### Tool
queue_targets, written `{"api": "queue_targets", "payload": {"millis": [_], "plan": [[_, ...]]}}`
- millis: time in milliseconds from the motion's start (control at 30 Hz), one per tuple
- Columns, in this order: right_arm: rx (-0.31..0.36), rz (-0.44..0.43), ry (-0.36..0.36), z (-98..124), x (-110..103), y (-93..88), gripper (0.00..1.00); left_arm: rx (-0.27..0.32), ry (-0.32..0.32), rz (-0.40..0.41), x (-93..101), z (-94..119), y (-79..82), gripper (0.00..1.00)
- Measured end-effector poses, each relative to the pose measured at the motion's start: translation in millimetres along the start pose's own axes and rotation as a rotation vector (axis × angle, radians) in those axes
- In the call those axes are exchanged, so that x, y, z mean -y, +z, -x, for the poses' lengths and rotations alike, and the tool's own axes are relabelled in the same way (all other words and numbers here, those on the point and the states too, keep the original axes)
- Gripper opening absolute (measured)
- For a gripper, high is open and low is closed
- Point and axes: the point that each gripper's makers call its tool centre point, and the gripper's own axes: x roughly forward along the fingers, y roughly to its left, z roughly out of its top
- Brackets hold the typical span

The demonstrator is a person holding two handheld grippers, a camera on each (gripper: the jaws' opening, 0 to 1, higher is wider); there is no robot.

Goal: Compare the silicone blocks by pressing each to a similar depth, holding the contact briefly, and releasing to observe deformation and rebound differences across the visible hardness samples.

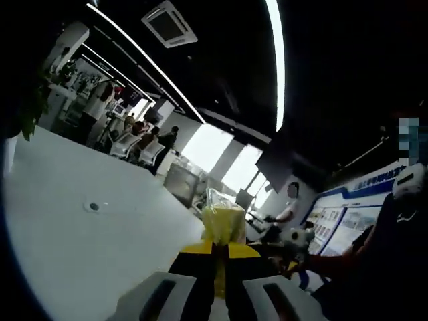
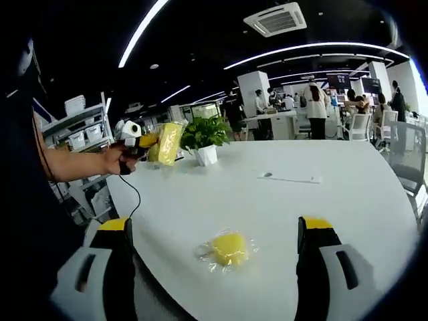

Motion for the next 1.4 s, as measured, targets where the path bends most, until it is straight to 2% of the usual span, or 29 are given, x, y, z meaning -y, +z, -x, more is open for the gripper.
{"api": "queue_targets", "payload": {"millis": [267, 367, 533, 700, 733, 800, 900, 1100, 1267, 1400], "plan": [[0.076, 0.013, 0.065, -7, -18, 46.4, 0.96, 0.04, -0.023, -0.037, 27.2, 6, 15.2, 0.02], [0.104, 0.007, 0.118, -10, -32, 62.9, 0.96, 0.048, -0.034, -0.055, 37.9, 7, 19.5, 0.02], [0.112, 0.057, 0.174, -14, -52, 85.5, 0.96, 0.056, -0.045, -0.084, 52.3, 8, 23.4, 0.02], [0.14, 0.064, 0.234, -18, -66, 111.1, 0.96, 0.076, -0.051, -0.105, 69.4, 7, 27.6, 0.02], [0.143, 0.078, 0.246, -19, -69, 116.1, 0.91, 0.077, -0.053, -0.114, 73.8, 5, 28.0, 0.02], [0.141, 0.085, 0.271, -19, -74, 120.7, 0.82, 0.077, -0.056, -0.12, 77.8, 4, 28.5, 0.02], [0.157, 0.094, 0.29, -25, -80, 127.6, 0.86, 0.084, -0.071, -0.128, 88.4, 0, 28.5, 0.02], [0.107, 0.118, 0.359, -36, -99, 124.9, 0.81, 0.07, -0.097, -0.145, 103.1, -10, 22.2, 0.02], [0.077, 0.131, 0.408, -46, -110, 125.9, 0.73, 0.077, -0.119, -0.153, 115.4, -13, 22.6, 0.02], [0.049, 0.088, 0.467, -53, -122, 124.3, 0.63, 0.073, -0.124, -0.173, 124.9, -17, 21.3, 0.02]]}}
